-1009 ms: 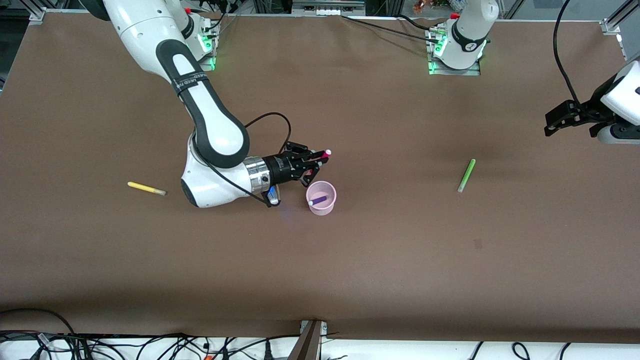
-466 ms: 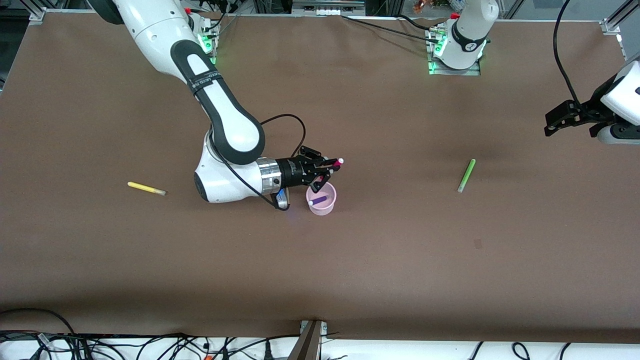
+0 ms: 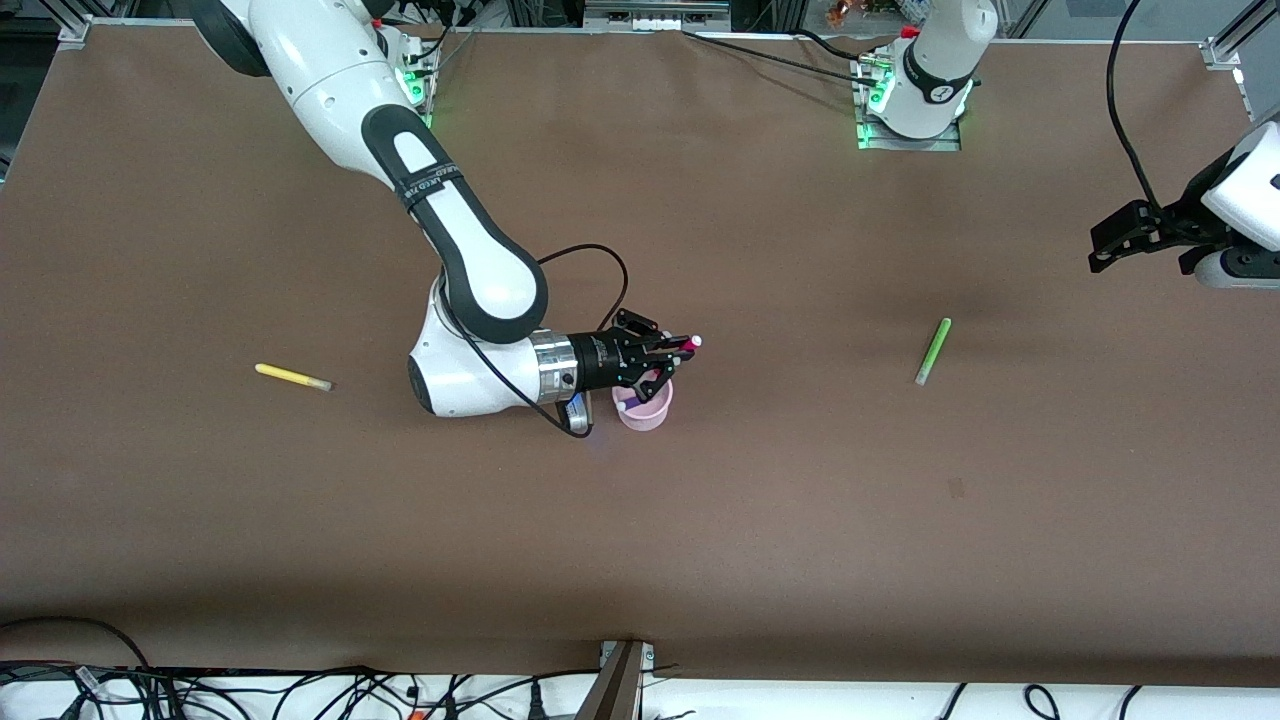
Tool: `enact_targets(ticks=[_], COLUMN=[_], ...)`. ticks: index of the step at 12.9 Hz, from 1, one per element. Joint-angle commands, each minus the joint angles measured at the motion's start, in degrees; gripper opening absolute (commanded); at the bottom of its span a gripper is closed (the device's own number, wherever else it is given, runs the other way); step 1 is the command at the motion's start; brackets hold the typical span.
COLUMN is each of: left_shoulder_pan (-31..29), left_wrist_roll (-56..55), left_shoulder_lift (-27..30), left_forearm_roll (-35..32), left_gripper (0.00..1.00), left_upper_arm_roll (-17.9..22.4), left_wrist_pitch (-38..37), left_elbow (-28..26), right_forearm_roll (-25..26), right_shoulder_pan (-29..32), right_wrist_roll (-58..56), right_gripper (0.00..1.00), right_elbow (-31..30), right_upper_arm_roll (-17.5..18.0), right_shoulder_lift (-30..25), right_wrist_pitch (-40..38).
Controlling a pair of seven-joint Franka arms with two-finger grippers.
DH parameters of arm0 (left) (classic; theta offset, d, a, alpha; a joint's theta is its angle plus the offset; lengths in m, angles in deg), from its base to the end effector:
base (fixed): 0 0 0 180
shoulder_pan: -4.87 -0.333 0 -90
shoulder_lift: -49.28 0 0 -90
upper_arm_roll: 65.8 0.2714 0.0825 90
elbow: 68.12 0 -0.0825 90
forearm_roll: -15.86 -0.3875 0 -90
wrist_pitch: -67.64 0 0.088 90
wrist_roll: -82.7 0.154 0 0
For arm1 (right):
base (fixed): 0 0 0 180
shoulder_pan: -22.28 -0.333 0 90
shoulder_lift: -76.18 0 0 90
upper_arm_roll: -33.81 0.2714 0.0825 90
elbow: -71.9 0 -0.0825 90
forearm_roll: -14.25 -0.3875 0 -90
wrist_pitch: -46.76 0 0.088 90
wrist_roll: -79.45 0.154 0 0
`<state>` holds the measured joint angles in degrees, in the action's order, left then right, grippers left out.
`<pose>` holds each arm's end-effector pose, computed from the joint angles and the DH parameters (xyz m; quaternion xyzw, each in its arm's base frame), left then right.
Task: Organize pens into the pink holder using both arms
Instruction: 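Lift the pink marker with the right gripper and carry it to the holder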
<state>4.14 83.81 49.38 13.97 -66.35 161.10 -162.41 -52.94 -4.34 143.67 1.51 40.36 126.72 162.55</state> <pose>0.5605 0.0067 0.5035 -0.9998 0.0092 0.0066 0.0164 0.5851 0.4689 0.2159 -0.7009 0.4821 0.4181 0.3186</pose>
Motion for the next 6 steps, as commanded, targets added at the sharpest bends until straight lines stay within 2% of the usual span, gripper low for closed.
enact_targets(ticks=[1, 6], left_shoulder_pan=[0.1, 0.1], left_wrist_roll=[0.1, 0.1], left_shoulder_lift=[0.0, 0.0], left_forearm_roll=[1.1, 1.1], left_gripper=[1.00, 1.00], left_upper_arm_roll=[0.4, 0.4], left_wrist_pitch=[0.1, 0.1], left_elbow=[0.3, 0.4], right_forearm_roll=[-0.8, -0.8], right_shoulder_pan=[0.1, 0.7], right_wrist_roll=[1.0, -0.8], right_gripper=[0.00, 0.00], right_elbow=[4.5, 4.9], right_upper_arm_roll=[0.5, 0.3], right_shoulder_lift=[2.6, 3.7], right_wrist_pitch=[0.2, 0.2])
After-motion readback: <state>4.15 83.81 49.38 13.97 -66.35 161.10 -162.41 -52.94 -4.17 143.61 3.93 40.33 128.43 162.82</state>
